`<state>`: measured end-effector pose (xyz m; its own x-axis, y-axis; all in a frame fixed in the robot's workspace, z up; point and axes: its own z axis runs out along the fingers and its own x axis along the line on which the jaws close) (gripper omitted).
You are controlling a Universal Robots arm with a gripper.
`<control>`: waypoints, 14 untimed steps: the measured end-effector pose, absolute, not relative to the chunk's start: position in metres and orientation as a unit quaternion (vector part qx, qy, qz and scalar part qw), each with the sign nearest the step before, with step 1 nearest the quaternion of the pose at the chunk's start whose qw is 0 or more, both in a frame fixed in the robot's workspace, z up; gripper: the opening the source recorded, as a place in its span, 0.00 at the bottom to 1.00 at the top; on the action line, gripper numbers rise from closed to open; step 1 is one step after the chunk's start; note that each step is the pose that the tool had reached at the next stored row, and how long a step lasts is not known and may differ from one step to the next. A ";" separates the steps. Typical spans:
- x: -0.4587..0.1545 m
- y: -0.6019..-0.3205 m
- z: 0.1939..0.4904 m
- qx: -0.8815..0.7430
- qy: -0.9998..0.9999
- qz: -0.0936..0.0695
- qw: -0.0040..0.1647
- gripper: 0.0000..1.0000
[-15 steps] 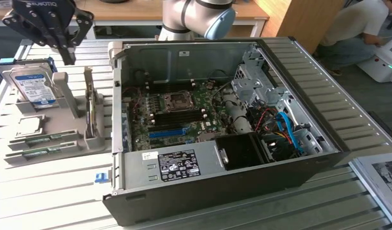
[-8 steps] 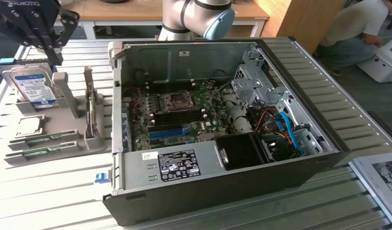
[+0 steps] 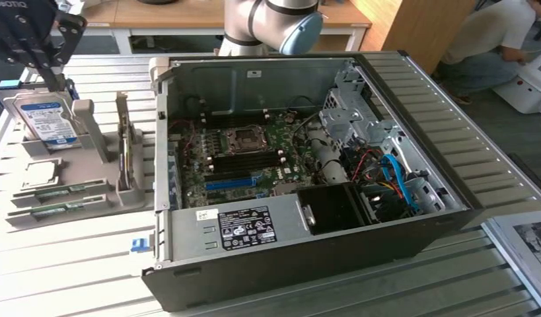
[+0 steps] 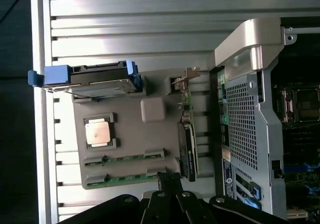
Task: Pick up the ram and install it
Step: 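Reach for the ram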
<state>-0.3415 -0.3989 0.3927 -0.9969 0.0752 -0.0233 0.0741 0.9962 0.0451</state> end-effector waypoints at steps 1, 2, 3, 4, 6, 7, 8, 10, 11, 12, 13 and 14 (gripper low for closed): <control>-0.345 -0.399 0.393 0.037 0.999 0.022 0.012 0.10; -0.348 -0.399 0.393 0.037 0.999 0.022 0.012 0.10; -0.351 -0.399 0.393 0.037 0.999 0.022 0.013 0.10; -0.354 -0.399 0.393 0.037 0.999 0.022 0.012 0.10; -0.360 -0.399 0.393 0.037 0.999 0.022 0.012 0.10; -0.363 -0.399 0.393 0.037 0.999 0.022 0.012 0.10; -0.366 -0.399 0.393 0.037 0.999 0.022 0.012 0.10; -0.372 -0.399 0.393 0.037 0.999 0.022 0.012 0.10; -0.375 -0.399 0.393 0.037 0.999 0.022 0.012 0.10; -0.378 -0.399 0.393 0.037 0.999 0.022 0.012 0.10; -0.381 -0.399 0.393 0.037 0.999 0.022 0.012 0.10; -0.384 -0.399 0.392 0.037 0.999 0.022 0.012 0.10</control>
